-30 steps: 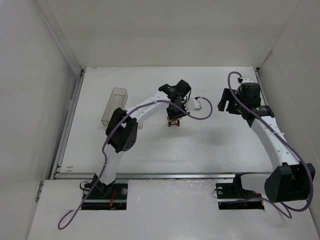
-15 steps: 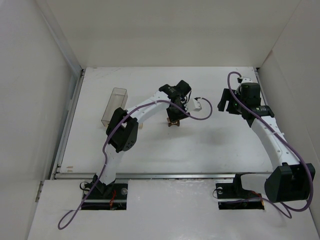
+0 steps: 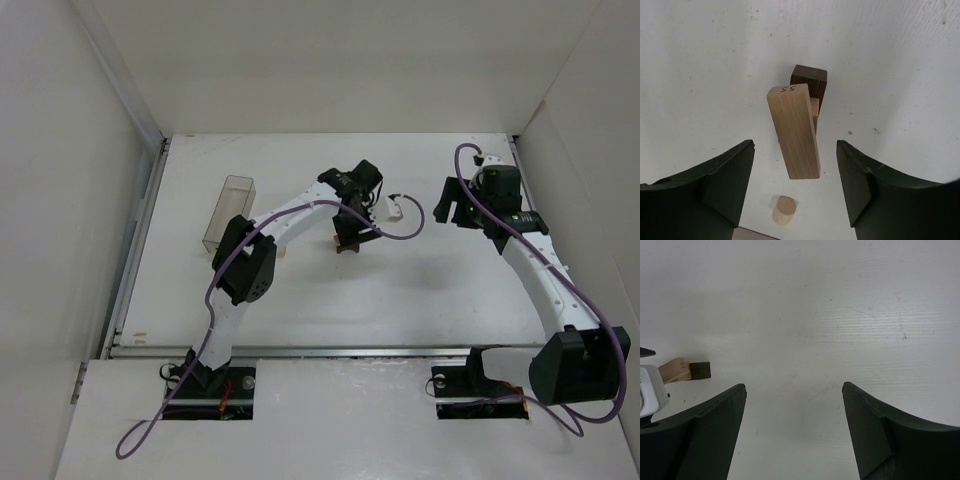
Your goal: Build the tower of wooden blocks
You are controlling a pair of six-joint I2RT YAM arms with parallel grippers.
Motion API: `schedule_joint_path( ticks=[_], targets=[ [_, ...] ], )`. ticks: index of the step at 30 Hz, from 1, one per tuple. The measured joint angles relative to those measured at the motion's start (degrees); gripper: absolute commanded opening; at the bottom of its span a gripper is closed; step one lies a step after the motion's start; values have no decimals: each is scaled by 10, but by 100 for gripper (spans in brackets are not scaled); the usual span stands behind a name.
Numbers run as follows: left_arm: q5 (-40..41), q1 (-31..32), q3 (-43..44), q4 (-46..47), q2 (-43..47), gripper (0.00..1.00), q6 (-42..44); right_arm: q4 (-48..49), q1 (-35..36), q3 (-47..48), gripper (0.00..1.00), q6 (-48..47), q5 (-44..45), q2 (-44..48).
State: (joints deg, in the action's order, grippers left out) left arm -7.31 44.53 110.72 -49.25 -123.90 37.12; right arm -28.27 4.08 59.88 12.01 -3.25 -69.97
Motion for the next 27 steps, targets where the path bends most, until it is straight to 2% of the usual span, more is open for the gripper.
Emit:
schedule_joint_path(
  ticks=[6, 12, 17, 27],
  targets=[
    [-3, -13, -24, 3, 25, 64, 1, 3, 0, -8, 84, -5, -44, -1],
    [-12, -39, -117, 16, 141, 64, -2, 38, 8, -8, 84, 22, -86, -39],
    [-27, -40, -154, 50, 183, 64, -25, 64, 62, 13, 84, 50, -87, -119],
    [-32, -37, -260, 131, 183, 70, -83, 77, 143, 164, 84, 71, -80, -298]
  ],
)
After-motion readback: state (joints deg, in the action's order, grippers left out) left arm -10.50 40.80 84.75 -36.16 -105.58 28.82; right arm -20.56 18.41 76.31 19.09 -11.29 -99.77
